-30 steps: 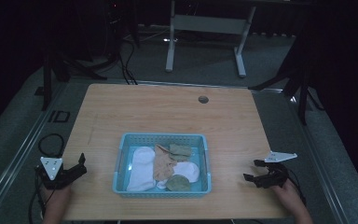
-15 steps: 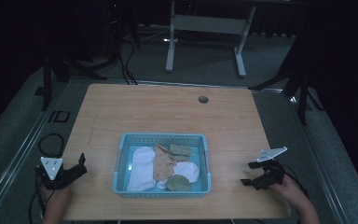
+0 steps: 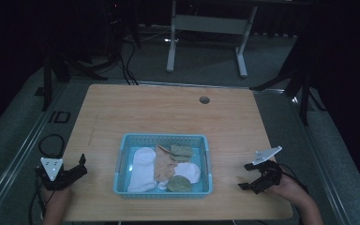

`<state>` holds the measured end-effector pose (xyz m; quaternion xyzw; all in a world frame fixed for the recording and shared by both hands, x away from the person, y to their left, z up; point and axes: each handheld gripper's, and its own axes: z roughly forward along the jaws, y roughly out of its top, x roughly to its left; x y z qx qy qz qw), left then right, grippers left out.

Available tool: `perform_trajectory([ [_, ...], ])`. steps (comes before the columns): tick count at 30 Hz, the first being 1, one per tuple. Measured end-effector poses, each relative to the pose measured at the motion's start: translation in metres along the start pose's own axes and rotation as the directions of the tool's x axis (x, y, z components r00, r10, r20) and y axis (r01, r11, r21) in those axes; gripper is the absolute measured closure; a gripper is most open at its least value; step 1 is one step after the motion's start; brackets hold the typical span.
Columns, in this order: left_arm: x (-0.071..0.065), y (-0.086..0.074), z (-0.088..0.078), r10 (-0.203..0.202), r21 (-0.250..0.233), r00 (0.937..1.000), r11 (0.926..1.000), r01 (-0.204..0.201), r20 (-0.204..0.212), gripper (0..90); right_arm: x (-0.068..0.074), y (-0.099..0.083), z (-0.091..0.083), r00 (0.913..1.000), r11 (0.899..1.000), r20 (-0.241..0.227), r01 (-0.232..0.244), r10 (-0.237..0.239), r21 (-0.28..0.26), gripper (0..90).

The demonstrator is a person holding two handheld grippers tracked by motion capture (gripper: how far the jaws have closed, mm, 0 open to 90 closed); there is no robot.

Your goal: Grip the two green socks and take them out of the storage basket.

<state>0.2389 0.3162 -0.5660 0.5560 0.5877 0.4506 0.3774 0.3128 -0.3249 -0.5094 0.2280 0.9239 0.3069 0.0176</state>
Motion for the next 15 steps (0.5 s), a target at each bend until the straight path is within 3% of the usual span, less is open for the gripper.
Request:
perform_trajectory([
  [3, 0.000, 0.000, 0.000, 0.000, 0.000, 1.0000, 1.0000, 0.000, 0.001, 0.4, 0.004, 0.007, 0.000, 0.9993, 0.999, 0.006, 0.037, -0.037, 0.018, 13.4],
  [15, 0.000, 0.000, 0.000, -0.001, 0.001, 1.0000, 1.0000, 0.001, 0.001, 0.4, 0.010, 0.033, -0.006, 0.9956, 0.995, -0.003, 0.094, -0.094, 0.038, 13.6],
])
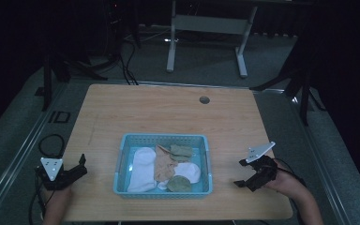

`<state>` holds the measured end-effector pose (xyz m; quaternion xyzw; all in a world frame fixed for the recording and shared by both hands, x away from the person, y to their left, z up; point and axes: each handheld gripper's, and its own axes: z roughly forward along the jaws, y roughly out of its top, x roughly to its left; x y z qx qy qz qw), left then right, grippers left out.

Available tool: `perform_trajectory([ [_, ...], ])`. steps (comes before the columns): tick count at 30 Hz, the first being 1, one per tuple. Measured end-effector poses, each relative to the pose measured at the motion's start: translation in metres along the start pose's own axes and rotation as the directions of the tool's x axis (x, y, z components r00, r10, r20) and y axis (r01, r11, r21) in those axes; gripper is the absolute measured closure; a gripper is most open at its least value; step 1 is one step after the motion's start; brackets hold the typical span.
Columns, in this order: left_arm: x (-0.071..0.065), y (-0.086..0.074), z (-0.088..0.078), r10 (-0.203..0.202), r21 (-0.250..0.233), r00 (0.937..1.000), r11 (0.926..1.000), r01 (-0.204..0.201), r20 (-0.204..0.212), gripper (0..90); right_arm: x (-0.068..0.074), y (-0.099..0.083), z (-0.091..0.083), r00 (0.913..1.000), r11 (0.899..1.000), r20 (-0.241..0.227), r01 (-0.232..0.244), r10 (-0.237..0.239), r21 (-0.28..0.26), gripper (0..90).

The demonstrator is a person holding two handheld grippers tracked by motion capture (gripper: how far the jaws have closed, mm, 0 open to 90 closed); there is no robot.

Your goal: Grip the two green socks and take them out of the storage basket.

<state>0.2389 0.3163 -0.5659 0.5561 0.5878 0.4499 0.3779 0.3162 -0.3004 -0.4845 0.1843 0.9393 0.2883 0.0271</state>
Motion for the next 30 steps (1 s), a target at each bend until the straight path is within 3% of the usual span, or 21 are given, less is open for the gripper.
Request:
perform_trajectory([
  [19, 0.000, 0.000, 0.000, -0.002, 0.001, 1.0000, 1.0000, 0.002, 0.003, 0.4, 0.009, 0.047, -0.013, 0.9977, 0.998, -0.022, 0.064, -0.064, -0.011, 14.2],
  [30, 0.000, 0.000, 0.000, -0.002, 0.001, 1.0000, 1.0000, 0.002, 0.005, 0.4, 0.019, 0.079, -0.011, 0.9912, 0.992, -0.037, 0.127, -0.127, -0.005, 14.2],
])
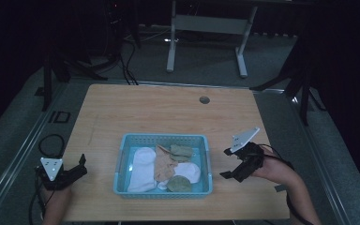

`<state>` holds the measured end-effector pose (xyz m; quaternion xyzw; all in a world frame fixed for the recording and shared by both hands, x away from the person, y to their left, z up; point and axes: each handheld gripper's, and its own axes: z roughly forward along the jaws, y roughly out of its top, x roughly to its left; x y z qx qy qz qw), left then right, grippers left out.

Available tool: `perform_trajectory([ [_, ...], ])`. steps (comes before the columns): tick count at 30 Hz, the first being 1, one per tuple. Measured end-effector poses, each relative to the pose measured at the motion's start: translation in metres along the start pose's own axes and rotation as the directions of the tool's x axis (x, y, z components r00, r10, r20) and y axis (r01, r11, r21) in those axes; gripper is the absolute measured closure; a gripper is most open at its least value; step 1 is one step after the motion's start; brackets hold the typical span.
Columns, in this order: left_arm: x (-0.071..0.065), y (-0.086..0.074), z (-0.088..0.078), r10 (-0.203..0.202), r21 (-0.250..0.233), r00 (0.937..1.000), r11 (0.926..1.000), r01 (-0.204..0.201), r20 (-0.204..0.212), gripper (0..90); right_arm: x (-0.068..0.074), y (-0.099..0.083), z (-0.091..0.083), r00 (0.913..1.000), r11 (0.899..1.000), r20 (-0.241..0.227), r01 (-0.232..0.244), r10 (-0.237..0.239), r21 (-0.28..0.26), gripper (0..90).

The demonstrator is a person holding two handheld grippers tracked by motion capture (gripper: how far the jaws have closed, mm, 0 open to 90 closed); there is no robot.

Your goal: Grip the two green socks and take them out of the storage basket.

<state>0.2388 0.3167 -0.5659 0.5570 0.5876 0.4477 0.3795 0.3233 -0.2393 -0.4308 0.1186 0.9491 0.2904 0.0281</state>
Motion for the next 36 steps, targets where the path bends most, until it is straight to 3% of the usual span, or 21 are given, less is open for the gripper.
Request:
perform_trajectory([
  [7, 0.000, 0.000, 0.000, -0.001, 0.001, 1.0000, 1.0000, 0.001, 0.002, 0.4, 0.004, 0.017, 0.005, 0.9994, 0.999, -0.025, 0.022, -0.022, -0.023, 14.2],
  [27, 0.000, 0.000, 0.000, -0.002, 0.000, 1.0000, 1.0000, 0.002, 0.003, 0.4, 0.013, 0.048, 0.039, 0.9922, 0.996, -0.090, 0.087, -0.086, 0.003, 14.2],
  [36, 0.000, 0.000, 0.000, -0.001, -0.001, 1.0000, 1.0000, 0.001, 0.005, 0.4, 0.012, 0.060, 0.057, 0.9898, 0.996, -0.111, 0.089, -0.089, -0.008, 12.0],
])
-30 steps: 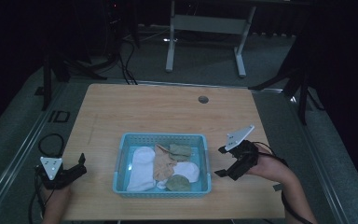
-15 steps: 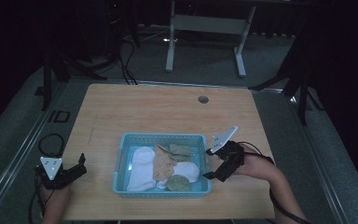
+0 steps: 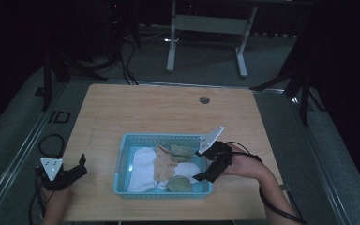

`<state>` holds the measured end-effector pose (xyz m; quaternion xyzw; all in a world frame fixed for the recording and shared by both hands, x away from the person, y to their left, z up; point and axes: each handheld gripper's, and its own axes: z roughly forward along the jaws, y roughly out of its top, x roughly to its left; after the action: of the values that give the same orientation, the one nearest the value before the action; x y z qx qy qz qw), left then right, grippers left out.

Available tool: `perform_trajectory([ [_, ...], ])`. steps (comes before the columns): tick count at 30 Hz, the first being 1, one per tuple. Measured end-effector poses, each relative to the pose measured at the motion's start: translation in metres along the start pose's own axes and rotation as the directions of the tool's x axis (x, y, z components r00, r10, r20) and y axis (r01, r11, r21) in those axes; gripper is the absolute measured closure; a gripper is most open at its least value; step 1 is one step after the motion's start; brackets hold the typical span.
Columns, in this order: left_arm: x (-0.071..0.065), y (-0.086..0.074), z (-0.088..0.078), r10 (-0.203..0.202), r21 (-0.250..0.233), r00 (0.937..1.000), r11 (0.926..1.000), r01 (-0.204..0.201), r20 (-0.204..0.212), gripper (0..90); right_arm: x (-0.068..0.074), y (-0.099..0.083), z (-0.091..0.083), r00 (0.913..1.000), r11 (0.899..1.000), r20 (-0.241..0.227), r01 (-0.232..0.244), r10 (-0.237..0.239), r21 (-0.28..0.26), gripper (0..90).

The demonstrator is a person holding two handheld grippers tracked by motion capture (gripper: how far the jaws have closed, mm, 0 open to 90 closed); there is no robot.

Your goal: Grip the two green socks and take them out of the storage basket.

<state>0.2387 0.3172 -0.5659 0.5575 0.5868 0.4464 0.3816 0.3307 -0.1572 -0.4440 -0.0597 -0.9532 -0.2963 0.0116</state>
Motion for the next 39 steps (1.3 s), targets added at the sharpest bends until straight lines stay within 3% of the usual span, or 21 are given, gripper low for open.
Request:
perform_trajectory([
  [3, 0.000, 0.000, 0.000, 0.000, 0.001, 1.0000, 1.0000, 0.000, 0.000, 0.4, -0.002, 0.002, 0.004, 0.9999, 1.000, 0.010, -0.009, 0.009, -0.005, 12.0],
  [8, 0.000, 0.000, 0.000, 0.000, 0.002, 1.0000, 1.0000, 0.000, 0.000, 0.4, -0.002, 0.006, 0.018, 0.9999, 1.000, -0.005, 0.014, -0.014, 0.027, 15.0],
  [10, 0.000, 0.000, 0.000, 0.000, 0.002, 1.0000, 1.0000, 0.000, 0.001, 0.4, -0.001, 0.007, 0.028, 0.9994, 0.998, -0.030, 0.021, -0.019, 0.055, 21.2],
  [16, 0.000, 0.000, 0.000, 0.001, 0.004, 1.0000, 1.0000, -0.001, 0.001, 0.4, 0.002, 0.009, 0.040, 0.9975, 0.996, -0.063, 0.038, -0.033, 0.075, 32.6],
  [17, 0.000, 0.000, 0.000, 0.000, 0.004, 1.0000, 1.0000, 0.000, 0.001, 0.4, 0.004, 0.011, 0.048, 0.9954, 0.994, -0.083, 0.056, -0.048, 0.096, 41.2],
  [21, 0.000, 0.000, 0.000, -0.001, 0.003, 1.0000, 1.0000, 0.001, 0.002, 0.4, 0.006, 0.013, 0.056, 0.9928, 0.990, -0.106, 0.069, -0.055, 0.126, 50.3],
  [28, 0.000, 0.000, 0.000, 0.002, 0.004, 1.0000, 1.0000, -0.002, 0.000, 0.4, 0.008, 0.012, 0.062, 0.9936, 0.984, -0.085, 0.087, -0.074, 0.156, 57.1],
  [29, 0.000, 0.000, 0.000, 0.002, 0.004, 1.0000, 1.0000, -0.002, 0.000, 0.4, 0.010, 0.012, 0.063, 0.9911, 0.979, -0.079, 0.119, -0.107, 0.163, 61.4],
  [30, 0.000, 0.000, 0.000, 0.001, 0.005, 1.0000, 1.0000, -0.001, 0.000, 0.4, 0.010, 0.012, 0.063, 0.9911, 0.979, -0.079, 0.119, -0.107, 0.163, 61.4],
  [31, 0.000, 0.000, 0.000, 0.001, 0.005, 1.0000, 1.0000, -0.001, 0.000, 0.4, 0.011, 0.013, 0.065, 0.9882, 0.976, -0.085, 0.140, -0.128, 0.168, 67.2],
  [32, 0.000, 0.000, 0.000, 0.001, 0.005, 1.0000, 1.0000, -0.001, -0.001, 0.4, 0.011, 0.013, 0.065, 0.9882, 0.976, -0.085, 0.140, -0.128, 0.168, 67.2],
  [35, 0.000, 0.000, 0.000, 0.002, 0.005, 1.0000, 1.0000, -0.002, -0.002, 0.4, 0.013, 0.013, 0.068, 0.9878, 0.968, -0.088, 0.144, -0.129, 0.207, 78.6],
  [38, 0.000, 0.000, 0.000, 0.002, 0.005, 1.0000, 1.0000, -0.002, -0.001, 0.4, 0.014, 0.013, 0.069, 0.9866, 0.965, -0.077, 0.158, -0.144, 0.211, 79.8],
  [39, 0.000, 0.000, 0.000, 0.001, 0.006, 1.0000, 1.0000, -0.001, -0.001, 0.4, 0.015, 0.014, 0.067, 0.9892, 0.967, -0.070, 0.141, -0.129, 0.211, 80.9],
])
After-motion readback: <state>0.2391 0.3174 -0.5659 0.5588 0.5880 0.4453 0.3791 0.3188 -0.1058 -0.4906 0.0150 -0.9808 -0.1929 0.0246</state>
